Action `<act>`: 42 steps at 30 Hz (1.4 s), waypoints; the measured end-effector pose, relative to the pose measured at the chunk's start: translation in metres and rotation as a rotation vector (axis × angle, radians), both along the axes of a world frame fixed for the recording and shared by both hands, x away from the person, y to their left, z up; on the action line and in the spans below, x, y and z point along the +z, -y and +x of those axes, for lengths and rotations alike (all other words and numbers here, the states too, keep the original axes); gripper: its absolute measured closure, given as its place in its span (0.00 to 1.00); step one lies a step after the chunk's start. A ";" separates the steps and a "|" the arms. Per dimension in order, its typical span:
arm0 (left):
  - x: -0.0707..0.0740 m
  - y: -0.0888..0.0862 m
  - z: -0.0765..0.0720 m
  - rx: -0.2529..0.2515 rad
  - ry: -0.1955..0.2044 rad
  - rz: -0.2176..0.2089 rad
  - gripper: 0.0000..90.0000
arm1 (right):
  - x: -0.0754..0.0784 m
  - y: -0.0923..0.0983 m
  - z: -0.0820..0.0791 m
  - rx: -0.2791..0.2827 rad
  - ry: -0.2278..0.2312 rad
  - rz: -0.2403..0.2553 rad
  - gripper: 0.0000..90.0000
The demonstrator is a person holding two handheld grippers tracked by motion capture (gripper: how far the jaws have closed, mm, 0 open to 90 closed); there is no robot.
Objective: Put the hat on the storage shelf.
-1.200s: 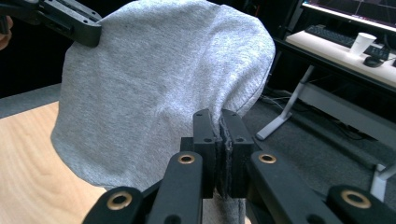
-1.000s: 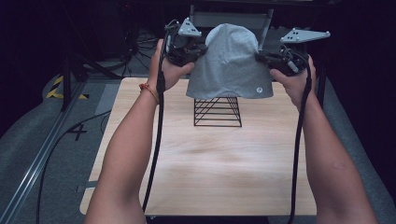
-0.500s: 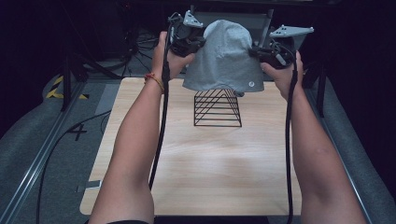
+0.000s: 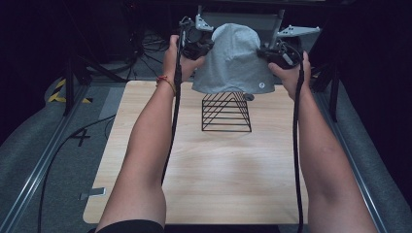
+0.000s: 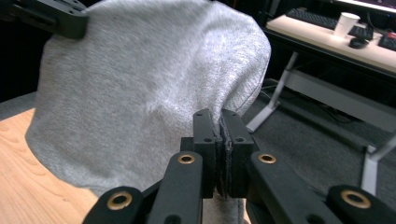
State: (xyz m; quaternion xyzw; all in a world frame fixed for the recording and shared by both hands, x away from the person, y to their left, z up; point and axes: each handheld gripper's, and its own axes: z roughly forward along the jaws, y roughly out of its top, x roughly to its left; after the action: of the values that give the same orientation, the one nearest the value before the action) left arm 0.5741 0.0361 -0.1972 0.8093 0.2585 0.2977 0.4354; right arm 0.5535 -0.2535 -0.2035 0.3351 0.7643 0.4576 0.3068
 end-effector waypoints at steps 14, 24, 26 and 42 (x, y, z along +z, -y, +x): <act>-0.011 -0.010 -0.019 -0.073 -0.015 -0.053 0.97 | -0.012 0.005 -0.012 0.039 -0.009 0.022 0.96; -0.007 -0.028 -0.041 -0.090 -0.002 -0.109 0.97 | -0.009 0.012 -0.037 0.076 0.025 0.043 0.96; -0.008 -0.029 -0.046 -0.105 -0.002 -0.126 0.97 | -0.008 0.013 -0.042 0.084 0.030 0.047 0.96; -0.041 -0.021 -0.048 -0.119 -0.030 -0.062 0.97 | -0.043 0.014 -0.049 0.131 0.000 0.031 0.96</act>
State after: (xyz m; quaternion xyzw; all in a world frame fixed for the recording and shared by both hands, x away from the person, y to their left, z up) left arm 0.5258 0.0572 -0.2381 0.8137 0.2256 0.2510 0.4732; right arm 0.5050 -0.2670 -0.2461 0.2891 0.7772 0.4886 0.2712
